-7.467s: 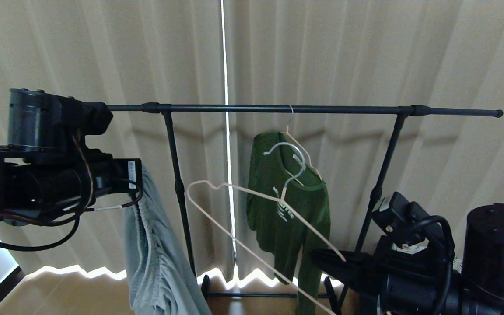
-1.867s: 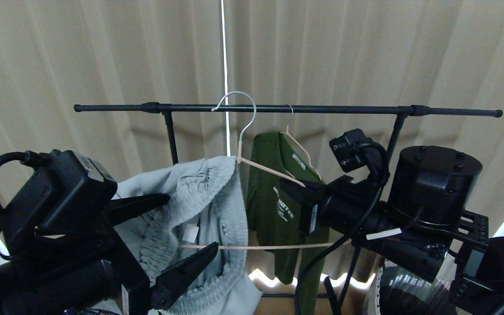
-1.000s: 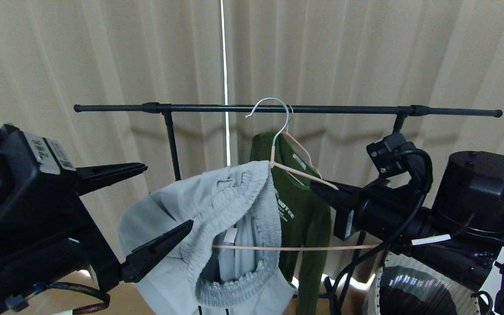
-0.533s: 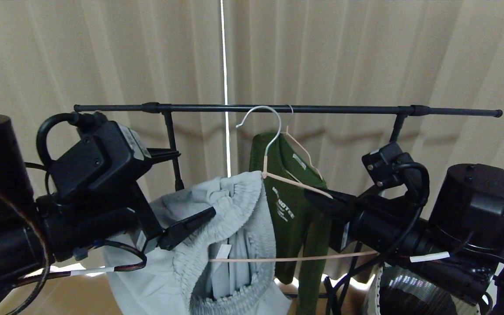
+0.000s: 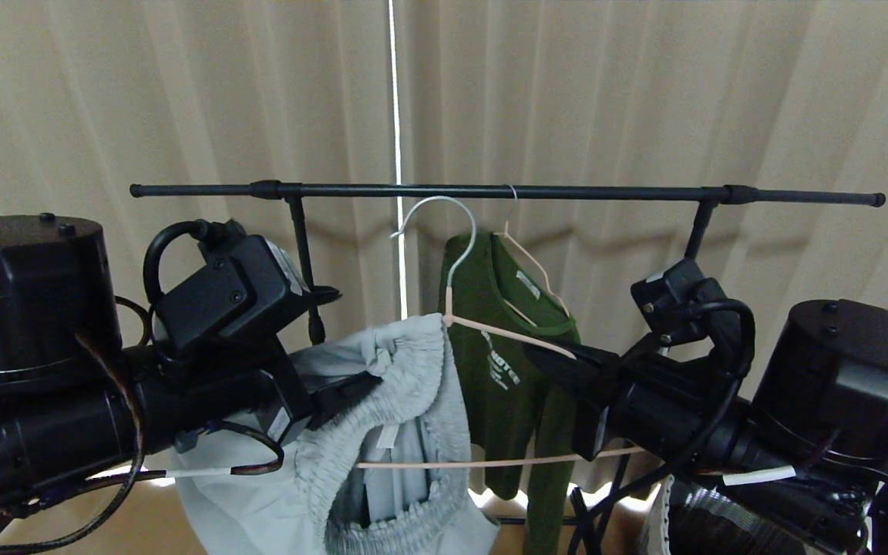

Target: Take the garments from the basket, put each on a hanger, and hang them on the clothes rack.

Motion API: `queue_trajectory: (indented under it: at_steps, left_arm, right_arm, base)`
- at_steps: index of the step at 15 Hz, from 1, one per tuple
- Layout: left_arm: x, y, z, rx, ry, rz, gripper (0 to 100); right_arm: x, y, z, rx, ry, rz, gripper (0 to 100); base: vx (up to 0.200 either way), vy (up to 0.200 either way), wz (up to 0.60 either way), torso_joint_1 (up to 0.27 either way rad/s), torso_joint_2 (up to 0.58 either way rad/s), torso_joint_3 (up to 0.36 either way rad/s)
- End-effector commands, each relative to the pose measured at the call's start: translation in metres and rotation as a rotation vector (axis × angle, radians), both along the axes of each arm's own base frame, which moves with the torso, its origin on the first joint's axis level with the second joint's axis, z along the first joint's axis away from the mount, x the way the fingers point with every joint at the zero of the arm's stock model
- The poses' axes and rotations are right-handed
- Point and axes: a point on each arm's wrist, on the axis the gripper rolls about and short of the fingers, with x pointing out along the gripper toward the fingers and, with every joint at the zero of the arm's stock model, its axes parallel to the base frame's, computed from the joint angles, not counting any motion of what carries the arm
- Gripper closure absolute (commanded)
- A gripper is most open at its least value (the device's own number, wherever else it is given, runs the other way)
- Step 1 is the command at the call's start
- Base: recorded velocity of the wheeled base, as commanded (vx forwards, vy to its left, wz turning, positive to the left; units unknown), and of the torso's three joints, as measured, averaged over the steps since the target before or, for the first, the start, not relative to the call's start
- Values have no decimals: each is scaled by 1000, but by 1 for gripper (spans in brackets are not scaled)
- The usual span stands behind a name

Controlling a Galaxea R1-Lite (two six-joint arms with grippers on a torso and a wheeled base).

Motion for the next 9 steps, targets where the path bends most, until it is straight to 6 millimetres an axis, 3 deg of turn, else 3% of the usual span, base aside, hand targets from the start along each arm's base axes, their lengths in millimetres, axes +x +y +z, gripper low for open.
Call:
queue_trajectory:
  at_steps: [1, 8, 9]
  left_arm:
    - [1, 1, -3, 5, 9, 6, 100]
    - [5, 7, -5, -14, -22, 38, 100]
    - [5, 8, -7, -23, -35, 43, 100]
  right_arm:
    - [-3, 1, -2, -1, 1, 11, 100]
    - [-4, 2, 1, 12, -16, 18, 100]
    - [-4, 2, 0, 10, -14, 18, 0]
  base:
    - [0, 0, 0, 0, 0, 0]
    - [0, 0, 0, 0, 0, 0]
    - [0, 0, 0, 0, 0, 0]
